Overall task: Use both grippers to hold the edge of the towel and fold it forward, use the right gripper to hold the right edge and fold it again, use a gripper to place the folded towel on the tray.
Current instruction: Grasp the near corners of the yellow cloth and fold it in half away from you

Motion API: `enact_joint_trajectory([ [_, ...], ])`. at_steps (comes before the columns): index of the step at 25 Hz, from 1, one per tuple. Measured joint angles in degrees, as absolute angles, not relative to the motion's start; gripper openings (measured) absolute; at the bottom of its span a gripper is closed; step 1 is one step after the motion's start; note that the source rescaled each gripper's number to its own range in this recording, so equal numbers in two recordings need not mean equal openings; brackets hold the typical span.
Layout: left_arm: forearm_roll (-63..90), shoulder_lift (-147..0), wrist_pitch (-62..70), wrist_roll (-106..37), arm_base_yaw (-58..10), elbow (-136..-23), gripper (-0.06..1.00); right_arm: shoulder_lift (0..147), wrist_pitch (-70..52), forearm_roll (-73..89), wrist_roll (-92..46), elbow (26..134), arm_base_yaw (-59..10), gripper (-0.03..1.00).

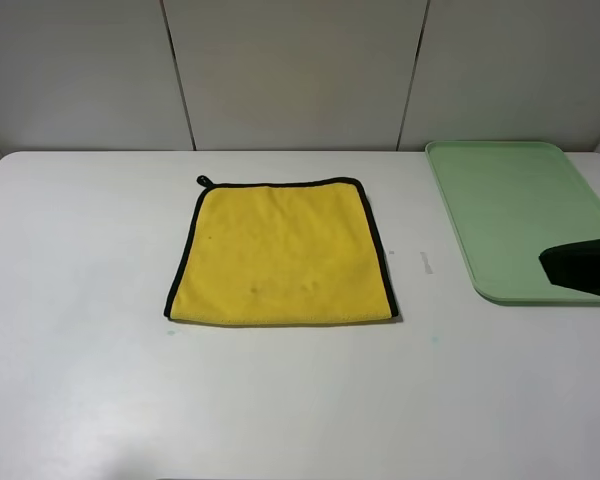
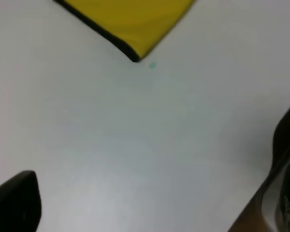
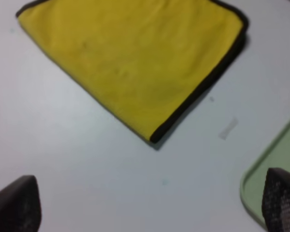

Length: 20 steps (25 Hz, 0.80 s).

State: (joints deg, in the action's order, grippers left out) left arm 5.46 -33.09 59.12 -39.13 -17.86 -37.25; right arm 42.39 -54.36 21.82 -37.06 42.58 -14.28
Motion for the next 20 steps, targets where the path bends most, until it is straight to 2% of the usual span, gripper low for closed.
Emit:
enact_joint_trajectory([
  [8, -2.4, -45.8, 51.27, -41.38, -25.69, -37.25, 1.0, 56.72, -48.52, 22.34, -55.19, 42.58, -14.28, 1.0],
  [14, -3.47, -54.38, 43.83, -42.77, -25.94, -37.25, 0.99, 68.75, -42.67, 22.34, -66.62, 42.58, -14.28, 1.0],
  [20, -3.47, -63.39, 36.27, -51.54, -25.94, -37.28, 0.99, 75.65, -36.86, 22.4, -76.31, 42.58, -14.28, 1.0],
])
